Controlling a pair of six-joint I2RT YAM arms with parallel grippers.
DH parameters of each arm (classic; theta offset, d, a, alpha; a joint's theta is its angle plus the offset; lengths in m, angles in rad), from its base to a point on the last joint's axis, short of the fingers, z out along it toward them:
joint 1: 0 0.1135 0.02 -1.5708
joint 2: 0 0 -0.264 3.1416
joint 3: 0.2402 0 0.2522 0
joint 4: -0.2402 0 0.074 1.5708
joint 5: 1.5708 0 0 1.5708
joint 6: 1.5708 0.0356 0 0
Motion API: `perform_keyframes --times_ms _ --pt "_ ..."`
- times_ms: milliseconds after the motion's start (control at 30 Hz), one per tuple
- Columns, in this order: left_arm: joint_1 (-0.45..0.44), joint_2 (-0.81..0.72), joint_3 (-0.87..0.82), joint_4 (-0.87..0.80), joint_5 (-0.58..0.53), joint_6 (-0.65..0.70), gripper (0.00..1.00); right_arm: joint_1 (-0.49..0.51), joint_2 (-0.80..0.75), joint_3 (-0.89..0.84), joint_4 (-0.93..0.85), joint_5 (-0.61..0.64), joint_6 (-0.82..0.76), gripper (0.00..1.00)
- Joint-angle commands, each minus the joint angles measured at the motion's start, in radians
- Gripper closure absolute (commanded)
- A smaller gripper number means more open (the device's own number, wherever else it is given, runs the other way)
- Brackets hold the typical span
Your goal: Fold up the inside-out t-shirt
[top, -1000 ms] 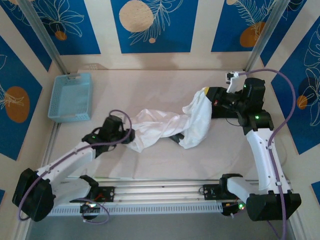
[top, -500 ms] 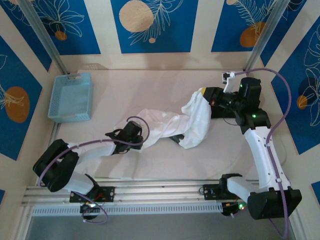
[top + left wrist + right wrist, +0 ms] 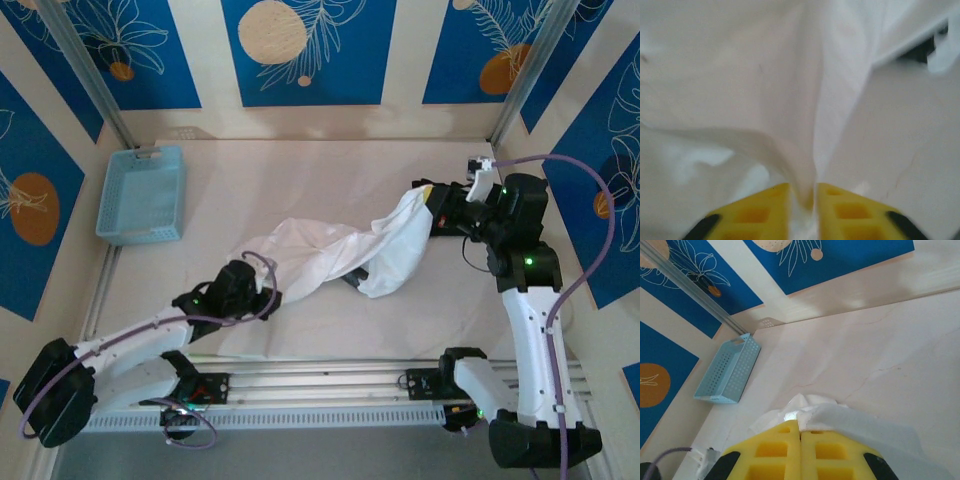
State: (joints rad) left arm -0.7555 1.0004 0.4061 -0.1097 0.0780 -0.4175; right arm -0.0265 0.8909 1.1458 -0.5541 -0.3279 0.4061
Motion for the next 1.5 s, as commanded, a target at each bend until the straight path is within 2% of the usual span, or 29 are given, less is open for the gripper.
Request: perform_keyframes --times_ms 0,67,133,233,333,467,700,967,1100,1267,1467 --pt "-0.005 -0.038 -0.018 -0.018 0.064 -0.045 0.59 -0.003 0.001 -0.023 -0.049 -0.008 -0.028 1.0" --pt "0.015 -0.067 0.016 -0.047 0.02 -0.048 0.52 -0.003 0.009 -0.031 -0.049 -0.011 -0.03 1.0" --pt "0.075 -0.077 0.054 -0.066 0.002 -0.085 0.44 -0.003 0.019 -0.026 -0.046 -0.02 -0.032 1.0" --pt "0.229 -0.021 0.094 -0.041 0.123 -0.178 0.42 -0.003 0.031 -0.021 -0.034 -0.031 -0.029 1.0" --pt "0.304 0.078 0.133 -0.02 0.183 -0.215 0.41 -0.003 0.035 -0.026 -0.023 -0.037 -0.025 1.0" --pt "0.305 0.18 0.18 0.005 0.184 -0.195 0.39 -0.003 0.037 -0.031 -0.018 -0.037 -0.025 1.0" --pt "0.307 0.299 0.244 -0.055 0.047 -0.132 0.38 -0.004 0.035 -0.037 -0.012 -0.046 -0.023 1.0" --pt "0.308 0.419 0.259 0.018 0.094 -0.12 0.4 -0.004 0.033 -0.035 -0.012 -0.049 -0.021 1.0" --pt "0.308 0.469 0.27 0.083 0.139 -0.118 0.48 -0.005 0.032 -0.035 -0.013 -0.054 -0.016 1.0" --pt "0.307 0.494 0.268 0.168 0.178 -0.115 0.64 -0.006 0.029 -0.035 -0.017 -0.051 -0.017 1.0" --pt "0.323 0.455 0.298 0.151 0.168 -0.087 0.99 -0.007 0.03 -0.033 -0.003 -0.042 -0.013 1.0"
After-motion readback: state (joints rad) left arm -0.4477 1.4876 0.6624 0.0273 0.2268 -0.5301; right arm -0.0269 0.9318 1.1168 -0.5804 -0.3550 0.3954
